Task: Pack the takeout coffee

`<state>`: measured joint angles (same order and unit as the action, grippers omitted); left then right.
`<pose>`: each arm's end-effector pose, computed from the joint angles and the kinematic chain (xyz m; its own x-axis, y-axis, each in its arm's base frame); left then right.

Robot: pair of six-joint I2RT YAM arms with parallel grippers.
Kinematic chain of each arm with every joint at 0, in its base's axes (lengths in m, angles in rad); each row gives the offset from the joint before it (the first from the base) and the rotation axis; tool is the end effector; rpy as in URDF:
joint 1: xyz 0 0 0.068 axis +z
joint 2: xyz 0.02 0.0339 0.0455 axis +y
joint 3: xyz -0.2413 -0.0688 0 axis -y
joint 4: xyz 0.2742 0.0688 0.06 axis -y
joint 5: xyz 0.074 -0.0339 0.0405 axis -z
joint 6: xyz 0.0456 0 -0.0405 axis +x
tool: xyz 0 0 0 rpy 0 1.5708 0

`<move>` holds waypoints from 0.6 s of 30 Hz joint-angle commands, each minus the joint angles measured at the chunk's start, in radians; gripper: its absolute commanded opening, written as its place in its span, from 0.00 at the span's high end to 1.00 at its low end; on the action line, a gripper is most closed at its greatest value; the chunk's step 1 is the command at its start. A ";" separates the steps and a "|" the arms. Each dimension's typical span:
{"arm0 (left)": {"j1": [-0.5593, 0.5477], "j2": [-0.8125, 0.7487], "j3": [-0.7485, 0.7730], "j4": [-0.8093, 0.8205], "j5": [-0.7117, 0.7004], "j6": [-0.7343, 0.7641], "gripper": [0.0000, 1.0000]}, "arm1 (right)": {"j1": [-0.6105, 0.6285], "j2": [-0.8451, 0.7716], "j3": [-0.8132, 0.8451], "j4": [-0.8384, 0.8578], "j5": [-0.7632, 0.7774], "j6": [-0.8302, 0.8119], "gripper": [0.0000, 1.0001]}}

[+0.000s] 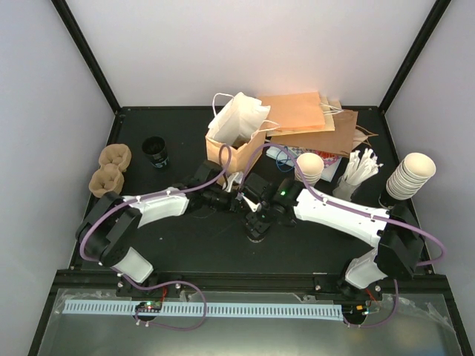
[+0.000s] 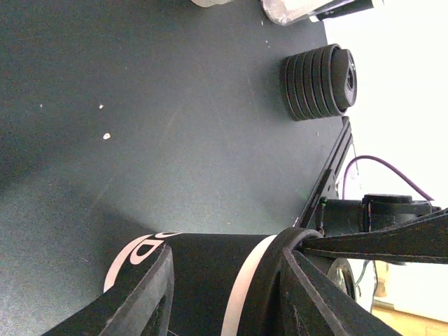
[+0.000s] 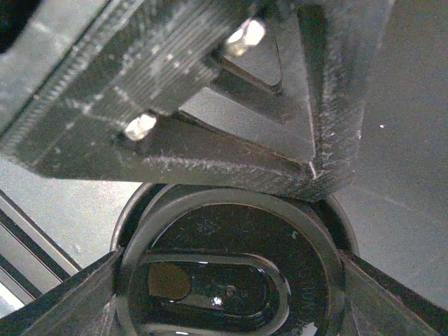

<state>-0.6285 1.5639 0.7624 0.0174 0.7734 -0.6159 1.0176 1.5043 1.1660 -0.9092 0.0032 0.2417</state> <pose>0.2463 -0.2184 0.1242 -0.9404 0.1725 -0.2929 0.3400 0.4749 -0.8117 0.1685 0.2726 0.2065 -0.6872 -0.6574 -0.3092 -0.7064 0.7041 0.0731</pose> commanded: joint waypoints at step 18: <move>-0.056 -0.295 -0.146 -0.085 -0.125 -0.020 0.36 | 0.038 -0.003 -0.039 0.004 -0.002 0.018 0.19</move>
<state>-0.6785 1.2407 0.6102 -0.0372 0.6014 -0.6552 1.0496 1.4864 1.1522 -0.8936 0.0170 0.2634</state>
